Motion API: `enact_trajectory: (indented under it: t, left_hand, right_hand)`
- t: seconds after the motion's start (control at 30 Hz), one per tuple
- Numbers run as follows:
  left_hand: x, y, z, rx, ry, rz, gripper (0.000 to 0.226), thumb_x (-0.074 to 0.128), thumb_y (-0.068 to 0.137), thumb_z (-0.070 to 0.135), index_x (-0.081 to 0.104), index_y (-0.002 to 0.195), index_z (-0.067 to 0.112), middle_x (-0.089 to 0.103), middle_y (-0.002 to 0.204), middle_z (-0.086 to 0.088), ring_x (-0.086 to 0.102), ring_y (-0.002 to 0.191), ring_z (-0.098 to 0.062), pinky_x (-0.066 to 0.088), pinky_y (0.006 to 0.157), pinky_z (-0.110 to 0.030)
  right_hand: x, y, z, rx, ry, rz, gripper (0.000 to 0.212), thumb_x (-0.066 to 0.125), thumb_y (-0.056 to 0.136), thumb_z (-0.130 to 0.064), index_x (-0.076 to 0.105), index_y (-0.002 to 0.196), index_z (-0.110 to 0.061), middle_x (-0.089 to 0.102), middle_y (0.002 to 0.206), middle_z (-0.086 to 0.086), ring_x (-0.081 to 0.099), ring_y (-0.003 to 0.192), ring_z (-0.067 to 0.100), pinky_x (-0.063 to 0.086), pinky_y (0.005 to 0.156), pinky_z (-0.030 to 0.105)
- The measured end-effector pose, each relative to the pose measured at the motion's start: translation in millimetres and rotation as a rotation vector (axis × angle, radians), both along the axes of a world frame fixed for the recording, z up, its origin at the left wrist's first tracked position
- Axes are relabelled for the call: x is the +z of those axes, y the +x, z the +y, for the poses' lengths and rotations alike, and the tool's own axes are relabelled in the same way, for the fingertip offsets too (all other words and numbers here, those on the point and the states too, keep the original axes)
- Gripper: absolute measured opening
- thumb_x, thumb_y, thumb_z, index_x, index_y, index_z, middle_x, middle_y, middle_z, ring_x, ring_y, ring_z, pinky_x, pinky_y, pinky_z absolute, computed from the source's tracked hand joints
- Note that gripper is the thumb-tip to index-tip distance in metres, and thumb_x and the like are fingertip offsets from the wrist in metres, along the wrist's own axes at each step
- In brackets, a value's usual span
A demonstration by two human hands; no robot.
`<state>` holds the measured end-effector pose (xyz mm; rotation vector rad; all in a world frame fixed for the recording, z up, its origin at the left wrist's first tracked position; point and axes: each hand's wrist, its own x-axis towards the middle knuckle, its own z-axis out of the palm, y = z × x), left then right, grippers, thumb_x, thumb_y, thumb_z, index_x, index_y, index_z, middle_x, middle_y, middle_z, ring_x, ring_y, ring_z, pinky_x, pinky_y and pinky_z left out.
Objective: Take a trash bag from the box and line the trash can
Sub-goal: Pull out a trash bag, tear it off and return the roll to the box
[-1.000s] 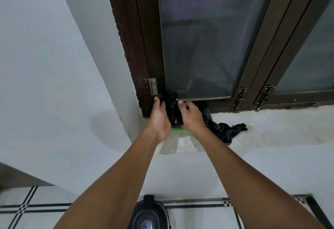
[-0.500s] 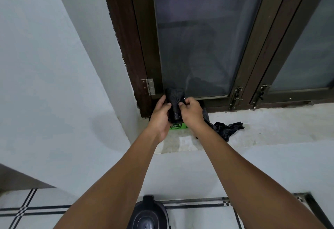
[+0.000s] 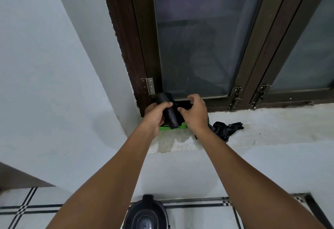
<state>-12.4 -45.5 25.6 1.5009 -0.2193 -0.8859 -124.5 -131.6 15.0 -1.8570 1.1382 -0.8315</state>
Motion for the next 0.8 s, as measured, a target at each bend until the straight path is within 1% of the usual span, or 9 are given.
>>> enact_trajectory:
  t: [0.07,0.13,0.2,0.3,0.43,0.53,0.63,0.7,0.8]
  left_hand:
    - [0,-3,-3,0.038,0.015,0.012,0.038,0.077,0.08,0.02,0.065,0.115,0.013,0.074,0.107,-0.007,0.069,0.104,-0.025,0.054,0.099,-0.042]
    - [1,-5,-4,0.072,0.012,0.031,0.041,0.074,0.079,0.018,0.063,0.118,0.014,0.073,0.106,-0.006,0.068,0.099,-0.022,0.055,0.087,-0.037]
    - [2,-6,-4,0.068,0.0,0.085,0.044,0.072,0.077,0.019,0.064,0.12,0.013,0.073,0.11,-0.009,0.068,0.1,-0.022,0.053,0.078,-0.032]
    - [6,-6,-4,0.042,-0.07,0.226,0.036,0.069,0.081,0.021,0.067,0.115,0.012,0.072,0.11,-0.013,0.069,0.097,-0.023,0.056,0.073,-0.031]
    - [8,-4,-5,0.025,-0.145,0.253,0.042,0.075,0.086,0.027,0.064,0.124,0.011,0.071,0.116,-0.015,0.07,0.102,-0.025,0.06,0.071,-0.031]
    - [5,0,-6,-0.008,-0.135,0.151,0.056,0.083,0.081,0.037,0.061,0.129,0.018,0.071,0.121,-0.011,0.07,0.104,-0.023,0.058,0.067,-0.026]
    - [2,6,-5,-0.119,-0.145,0.064,0.064,0.085,0.079,0.044,0.059,0.132,0.02,0.072,0.118,-0.008,0.07,0.095,-0.019,0.056,0.062,-0.024]
    - [0,8,-3,-0.175,-0.185,0.048,0.046,0.08,0.086,0.039,0.064,0.122,0.014,0.074,0.111,-0.009,0.071,0.094,-0.019,0.058,0.068,-0.025]
    - [-2,5,-5,-0.181,-0.165,-0.032,0.044,0.076,0.089,0.04,0.064,0.116,0.007,0.075,0.112,-0.014,0.074,0.1,-0.026,0.061,0.079,-0.031]
  right_hand:
    - [2,-3,4,-0.033,-0.191,-0.047,0.029,0.075,0.09,-0.021,0.065,0.117,-0.017,0.065,0.114,0.0,0.059,0.11,0.02,0.052,0.092,0.037]
    - [4,-4,7,0.112,-0.232,-0.143,0.018,0.072,0.091,-0.02,0.07,0.109,-0.016,0.071,0.103,-0.002,0.065,0.101,0.016,0.055,0.089,0.037]
    - [3,-4,10,0.279,-0.14,-0.11,0.024,0.075,0.088,-0.024,0.07,0.111,-0.018,0.072,0.106,-0.004,0.066,0.101,0.012,0.055,0.09,0.031]
    - [-2,-11,7,0.393,0.054,-0.048,0.048,0.082,0.083,-0.023,0.063,0.127,-0.022,0.066,0.12,-0.004,0.062,0.109,0.01,0.049,0.092,0.023]
    - [-3,-19,2,0.372,0.238,-0.219,0.046,0.084,0.082,-0.012,0.066,0.124,-0.017,0.069,0.111,0.0,0.067,0.099,0.01,0.057,0.083,0.022]
    - [4,-22,-4,0.336,0.471,-0.348,0.037,0.081,0.085,-0.007,0.068,0.12,-0.009,0.071,0.111,0.014,0.072,0.094,0.021,0.064,0.087,0.038]
    - [4,-27,-10,0.35,0.68,-0.463,0.029,0.078,0.088,-0.006,0.068,0.115,-0.008,0.072,0.107,0.017,0.073,0.09,0.026,0.063,0.088,0.045]
    - [3,-29,-14,0.346,0.752,-0.51,0.028,0.079,0.089,-0.008,0.067,0.115,-0.008,0.072,0.105,0.016,0.073,0.087,0.026,0.063,0.083,0.042]
    - [3,-30,-18,0.301,0.739,-0.511,0.043,0.084,0.085,-0.018,0.065,0.121,-0.003,0.073,0.104,0.017,0.073,0.078,0.022,0.063,0.071,0.03]
